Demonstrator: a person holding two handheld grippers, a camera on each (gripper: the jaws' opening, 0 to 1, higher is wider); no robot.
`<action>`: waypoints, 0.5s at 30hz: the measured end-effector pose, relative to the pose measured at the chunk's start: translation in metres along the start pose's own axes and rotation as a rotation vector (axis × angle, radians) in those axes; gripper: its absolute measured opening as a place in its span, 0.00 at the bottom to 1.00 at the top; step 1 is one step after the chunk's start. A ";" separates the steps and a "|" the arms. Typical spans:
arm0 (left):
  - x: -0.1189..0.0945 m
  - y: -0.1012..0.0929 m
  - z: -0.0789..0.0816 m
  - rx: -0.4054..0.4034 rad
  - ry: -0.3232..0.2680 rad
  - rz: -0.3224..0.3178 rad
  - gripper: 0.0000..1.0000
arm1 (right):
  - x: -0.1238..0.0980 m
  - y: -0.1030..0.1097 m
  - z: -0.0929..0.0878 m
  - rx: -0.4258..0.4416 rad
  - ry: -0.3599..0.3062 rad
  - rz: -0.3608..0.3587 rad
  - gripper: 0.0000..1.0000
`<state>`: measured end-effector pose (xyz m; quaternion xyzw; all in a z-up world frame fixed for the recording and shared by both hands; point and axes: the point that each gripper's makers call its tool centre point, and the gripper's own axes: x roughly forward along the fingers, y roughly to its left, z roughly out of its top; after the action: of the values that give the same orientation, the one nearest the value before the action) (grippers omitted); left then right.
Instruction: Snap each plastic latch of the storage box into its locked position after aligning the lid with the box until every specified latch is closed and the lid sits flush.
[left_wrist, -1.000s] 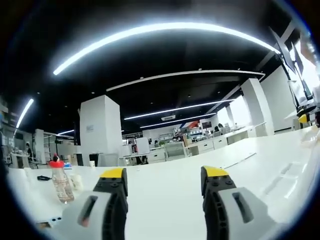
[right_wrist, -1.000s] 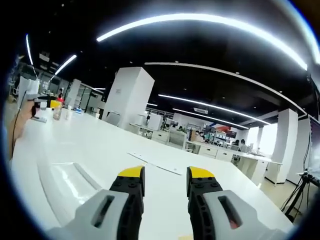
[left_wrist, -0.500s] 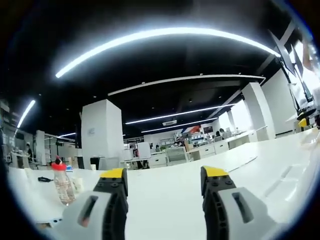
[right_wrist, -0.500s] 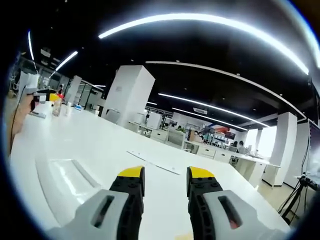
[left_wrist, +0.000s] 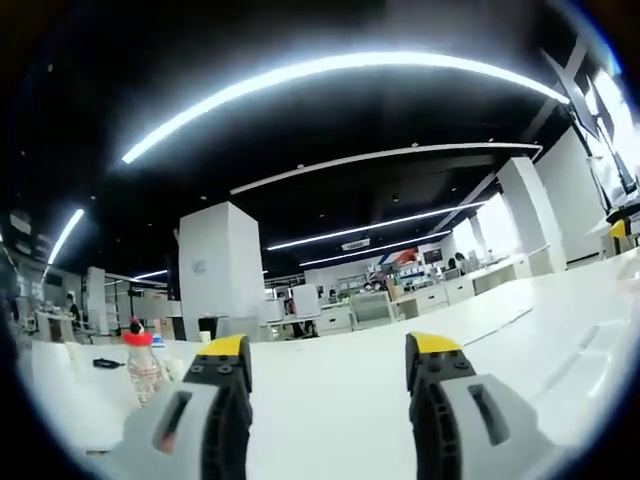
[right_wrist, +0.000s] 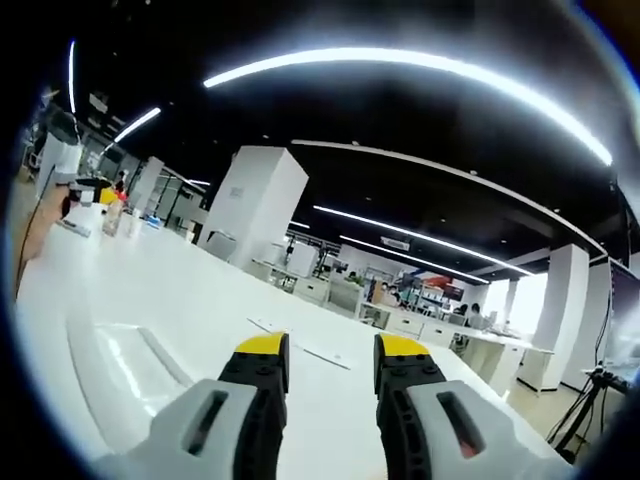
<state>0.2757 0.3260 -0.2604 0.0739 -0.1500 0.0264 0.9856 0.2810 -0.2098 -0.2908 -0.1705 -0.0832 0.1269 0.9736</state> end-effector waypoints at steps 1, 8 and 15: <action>-0.001 0.004 0.000 0.005 -0.001 0.018 0.65 | 0.001 -0.001 -0.001 -0.001 0.003 -0.004 0.33; 0.001 0.008 -0.002 -0.015 0.007 0.031 0.64 | 0.002 -0.002 -0.004 0.005 0.011 -0.001 0.33; 0.004 0.001 -0.006 0.024 0.028 0.006 0.64 | 0.003 -0.001 -0.009 0.009 0.028 -0.007 0.33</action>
<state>0.2809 0.3280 -0.2651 0.0848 -0.1360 0.0322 0.9865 0.2862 -0.2128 -0.2980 -0.1676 -0.0698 0.1215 0.9758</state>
